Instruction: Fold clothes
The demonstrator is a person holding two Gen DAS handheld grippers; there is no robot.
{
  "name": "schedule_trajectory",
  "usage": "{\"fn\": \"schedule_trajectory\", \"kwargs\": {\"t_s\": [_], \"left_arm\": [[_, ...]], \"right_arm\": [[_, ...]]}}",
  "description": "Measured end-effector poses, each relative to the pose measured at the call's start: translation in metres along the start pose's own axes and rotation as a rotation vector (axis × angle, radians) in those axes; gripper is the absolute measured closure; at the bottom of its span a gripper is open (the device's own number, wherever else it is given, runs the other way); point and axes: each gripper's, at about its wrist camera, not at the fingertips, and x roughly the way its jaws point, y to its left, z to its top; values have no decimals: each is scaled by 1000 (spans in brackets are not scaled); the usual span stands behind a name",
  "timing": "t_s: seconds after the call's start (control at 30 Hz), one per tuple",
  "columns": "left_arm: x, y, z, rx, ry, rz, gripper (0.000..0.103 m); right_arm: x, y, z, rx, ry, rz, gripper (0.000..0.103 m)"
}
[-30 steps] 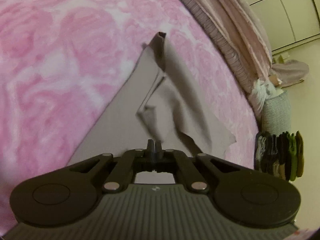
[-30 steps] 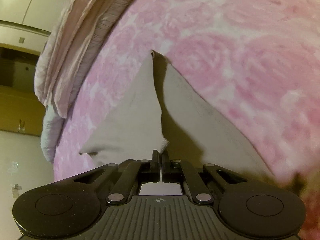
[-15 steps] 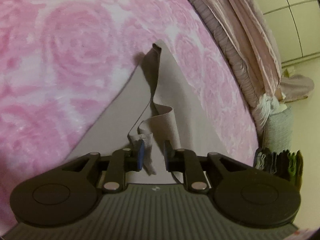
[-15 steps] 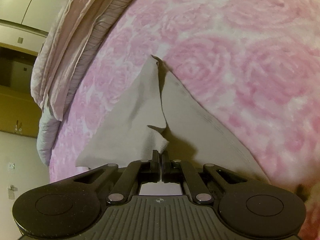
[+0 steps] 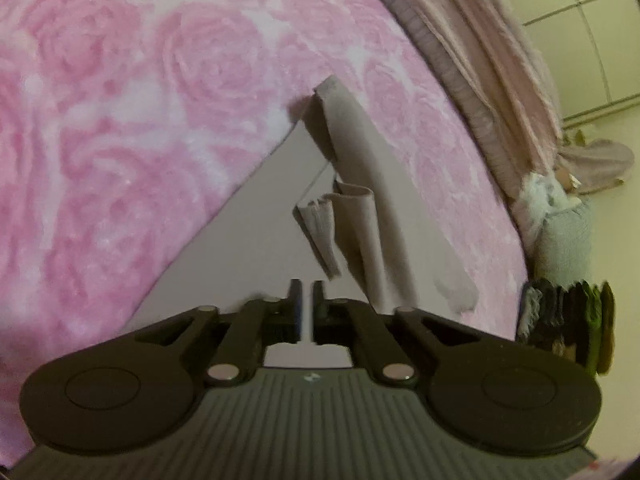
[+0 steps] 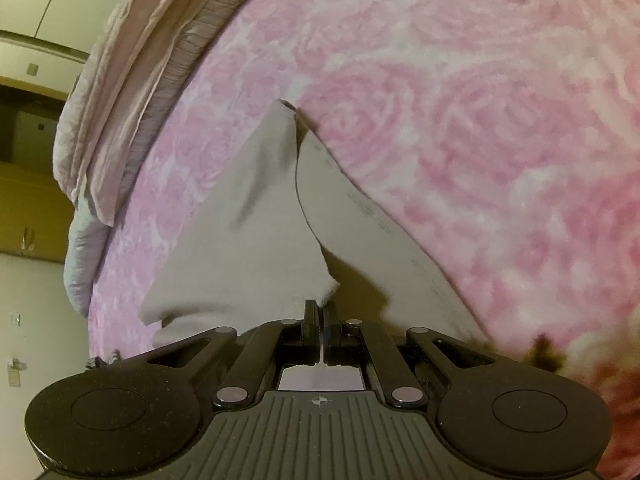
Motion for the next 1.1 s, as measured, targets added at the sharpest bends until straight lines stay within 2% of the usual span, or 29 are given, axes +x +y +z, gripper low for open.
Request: {"fn": "schedule_trajectory", "kwargs": {"t_s": [0.03, 0.13, 0.2, 0.27, 0.3, 0.33, 0.5, 0.67, 0.87, 1.1], "left_arm": [[7, -4, 5, -8, -3, 5, 85], [27, -17, 16, 42, -9, 29, 71], [40, -21, 21, 41, -3, 50, 69], [47, -21, 23, 43, -2, 79, 79], [47, -21, 23, 45, -8, 85, 101], [45, -21, 22, 48, -9, 77, 103], [5, -18, 2, 77, -64, 55, 103], [-26, -2, -28, 37, -48, 51, 103], [-27, 17, -53, 5, -13, 85, 103], [-32, 22, -59, 2, -24, 101, 103]], "right_arm": [[1, 2, 1, -6, -3, 2, 103], [5, 5, 3, -22, -2, 7, 103], [6, 6, 4, -26, -1, 5, 103], [6, 7, 4, -23, -1, 6, 103], [5, 7, 4, -21, -2, 10, 103], [5, 7, 4, -22, -1, 11, 103], [-9, 6, 0, -36, 0, 26, 103], [-18, -2, -6, -29, 24, 14, 103], [-20, -16, -10, 1, 56, 2, 103], [-25, -24, -21, 4, 94, 4, 103]]}}
